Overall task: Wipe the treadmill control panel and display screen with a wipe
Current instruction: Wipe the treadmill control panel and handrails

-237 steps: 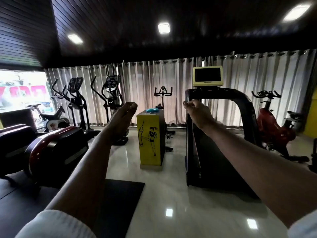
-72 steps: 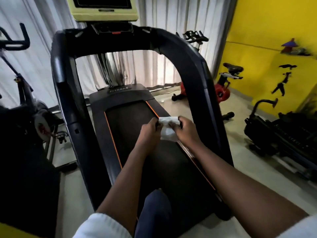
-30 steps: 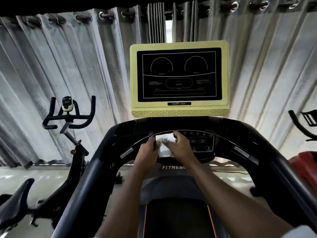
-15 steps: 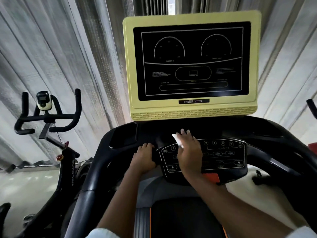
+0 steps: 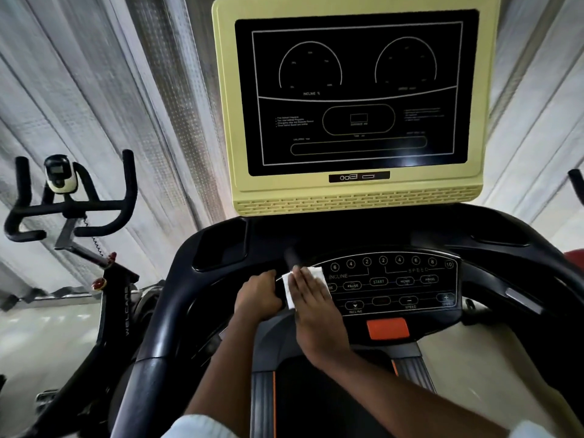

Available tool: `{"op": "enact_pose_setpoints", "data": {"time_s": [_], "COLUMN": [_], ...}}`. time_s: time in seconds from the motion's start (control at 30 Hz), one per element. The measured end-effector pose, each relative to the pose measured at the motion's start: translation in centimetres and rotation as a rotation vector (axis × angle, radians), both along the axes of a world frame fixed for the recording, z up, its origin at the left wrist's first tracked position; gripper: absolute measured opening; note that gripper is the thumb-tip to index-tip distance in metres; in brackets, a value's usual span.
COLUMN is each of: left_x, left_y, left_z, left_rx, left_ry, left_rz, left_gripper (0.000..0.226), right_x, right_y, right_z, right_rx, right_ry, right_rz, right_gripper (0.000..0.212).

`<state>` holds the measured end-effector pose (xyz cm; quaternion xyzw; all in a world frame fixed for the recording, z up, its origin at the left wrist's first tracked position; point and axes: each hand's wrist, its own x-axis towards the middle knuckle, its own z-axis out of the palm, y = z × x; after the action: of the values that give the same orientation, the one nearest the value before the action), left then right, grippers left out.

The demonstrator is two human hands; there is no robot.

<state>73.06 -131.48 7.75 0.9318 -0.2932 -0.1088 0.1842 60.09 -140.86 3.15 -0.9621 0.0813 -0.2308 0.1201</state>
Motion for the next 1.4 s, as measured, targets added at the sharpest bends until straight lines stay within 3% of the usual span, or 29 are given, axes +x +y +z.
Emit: {"op": "enact_pose_setpoints", "data": {"time_s": [0.1,0.23,0.4,0.53,0.57,0.7,0.73,0.83,0.87,0.97,1.0,1.07,1.13,1.23,1.27,1.4], "left_x": [0.1,0.1,0.3,0.4,0.4,0.5,0.5,0.4,0.4,0.4,0.3,0.3,0.3,0.3,0.2,0.2], "left_y": [0.1,0.3,0.3,0.3,0.3,0.2,0.2,0.2,0.2,0.2,0.2,0.2,0.2,0.2,0.2,0.2], "left_z": [0.0,-0.1,-0.4,-0.5,-0.6,-1.0,-0.9,-0.7,-0.7,-0.7,-0.8,-0.7,-0.6,-0.7,-0.7,-0.7], "left_rx": [0.011,0.015,0.003,0.006,0.001,-0.033,-0.034,-0.030,-0.029,-0.027,-0.029,-0.026,-0.023,-0.020,-0.018,-0.021], "left_ry": [-0.015,-0.002,-0.016,-0.020,-0.023,-0.060,-0.050,-0.022,-0.023,-0.031,-0.030,-0.022,-0.024,-0.040,-0.042,-0.038], "left_rz": [-0.007,-0.006,-0.022,-0.010,-0.009,-0.025,-0.024,-0.009,-0.008,-0.005,-0.002,0.001,0.002,0.003,0.002,0.005], "left_gripper": [0.030,0.027,0.024,0.024,0.023,0.018,0.020,0.023,0.024,0.024,0.023,0.023,0.023,0.026,0.026,0.023], "right_x": [1.3,2.0,0.2,2.2,2.1,-0.2,0.0,0.6,0.5,-0.7,-0.7,-0.2,0.3,-0.1,-0.1,0.1], "right_y": [-0.8,-1.2,-0.3,-1.4,-1.0,-0.6,-1.5,-2.7,-2.4,-1.9,-2.5,-3.1,-2.7,-2.3,-3.0,-4.5], "right_z": [1.4,2.0,0.1,2.6,2.3,0.3,0.5,1.9,1.9,0.7,0.7,1.4,2.0,1.3,1.5,2.3], "right_rx": [0.031,0.098,-0.010,0.258,0.252,0.006,0.047,0.282,0.251,0.009,0.007,0.214,0.259,-0.015,-0.041,0.236], "right_ry": [-0.011,-0.046,-0.038,-0.105,-0.111,-0.058,-0.088,-0.141,-0.127,-0.062,-0.083,-0.127,-0.149,-0.072,-0.079,-0.142], "right_rz": [-0.037,-0.198,0.018,-0.317,-0.302,0.123,0.085,-0.307,-0.285,0.104,0.110,-0.148,-0.283,0.097,0.126,-0.293], "right_gripper": [0.071,0.063,0.076,0.066,0.068,0.072,0.065,0.057,0.059,0.064,0.062,0.057,0.058,0.061,0.062,0.059]}}
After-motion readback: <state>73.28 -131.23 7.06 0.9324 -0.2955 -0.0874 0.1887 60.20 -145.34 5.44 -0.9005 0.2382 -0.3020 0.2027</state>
